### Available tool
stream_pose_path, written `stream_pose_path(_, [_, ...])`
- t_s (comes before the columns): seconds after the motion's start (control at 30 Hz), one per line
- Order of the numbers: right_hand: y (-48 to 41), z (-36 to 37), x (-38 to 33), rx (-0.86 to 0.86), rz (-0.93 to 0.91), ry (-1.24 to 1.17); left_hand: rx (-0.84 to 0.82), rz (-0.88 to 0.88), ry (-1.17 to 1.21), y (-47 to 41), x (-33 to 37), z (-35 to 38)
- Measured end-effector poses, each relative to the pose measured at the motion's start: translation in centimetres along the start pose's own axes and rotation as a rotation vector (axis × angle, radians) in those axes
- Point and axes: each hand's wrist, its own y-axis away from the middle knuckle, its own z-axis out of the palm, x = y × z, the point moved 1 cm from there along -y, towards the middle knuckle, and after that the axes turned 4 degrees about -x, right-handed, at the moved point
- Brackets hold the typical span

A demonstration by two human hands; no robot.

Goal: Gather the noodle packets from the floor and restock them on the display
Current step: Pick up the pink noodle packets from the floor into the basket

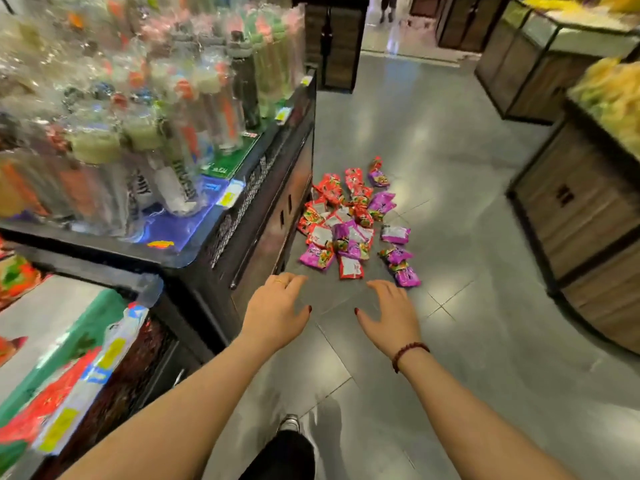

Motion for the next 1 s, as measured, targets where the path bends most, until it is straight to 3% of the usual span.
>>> stream_pose_path(0.47, [-19.1, -1.2, 5.0, -0.030, 0.183, -0.090, -0.124, 0.012, 0.042, -22.4, -4.6, 1.9])
stream_pose_path(1.0, [-45.6, -4.3, 12.6, -0.126, 0.119, -0.116, -0.177, -0.130, 0.061, -45.1, -7.2, 4.6])
